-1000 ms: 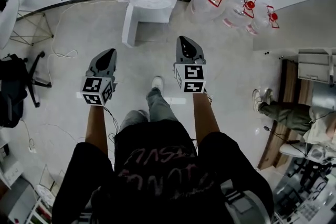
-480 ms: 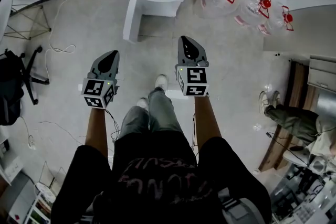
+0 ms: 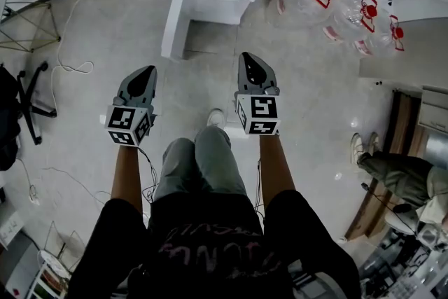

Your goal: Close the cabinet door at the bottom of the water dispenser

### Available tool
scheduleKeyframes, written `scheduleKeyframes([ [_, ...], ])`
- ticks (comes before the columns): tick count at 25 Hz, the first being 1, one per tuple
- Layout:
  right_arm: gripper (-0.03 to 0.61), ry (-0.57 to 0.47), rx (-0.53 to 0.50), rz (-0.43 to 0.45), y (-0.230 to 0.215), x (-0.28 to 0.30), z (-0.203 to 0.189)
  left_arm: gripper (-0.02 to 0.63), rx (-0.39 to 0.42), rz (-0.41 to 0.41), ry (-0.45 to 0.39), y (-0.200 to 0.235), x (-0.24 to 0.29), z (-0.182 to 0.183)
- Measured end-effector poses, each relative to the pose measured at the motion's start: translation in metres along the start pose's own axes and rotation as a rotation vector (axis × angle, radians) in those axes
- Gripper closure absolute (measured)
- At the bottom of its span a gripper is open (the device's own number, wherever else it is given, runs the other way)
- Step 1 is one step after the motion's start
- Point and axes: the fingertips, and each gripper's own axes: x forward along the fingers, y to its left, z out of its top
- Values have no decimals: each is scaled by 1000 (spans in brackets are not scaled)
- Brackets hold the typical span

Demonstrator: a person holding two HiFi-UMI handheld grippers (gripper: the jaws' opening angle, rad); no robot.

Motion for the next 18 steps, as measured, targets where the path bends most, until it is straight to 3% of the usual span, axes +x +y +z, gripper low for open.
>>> scheduleKeyframes([
  [18,565,-18,-67,32,-18,105,-163,600,6,46,-30,51,97,-169],
])
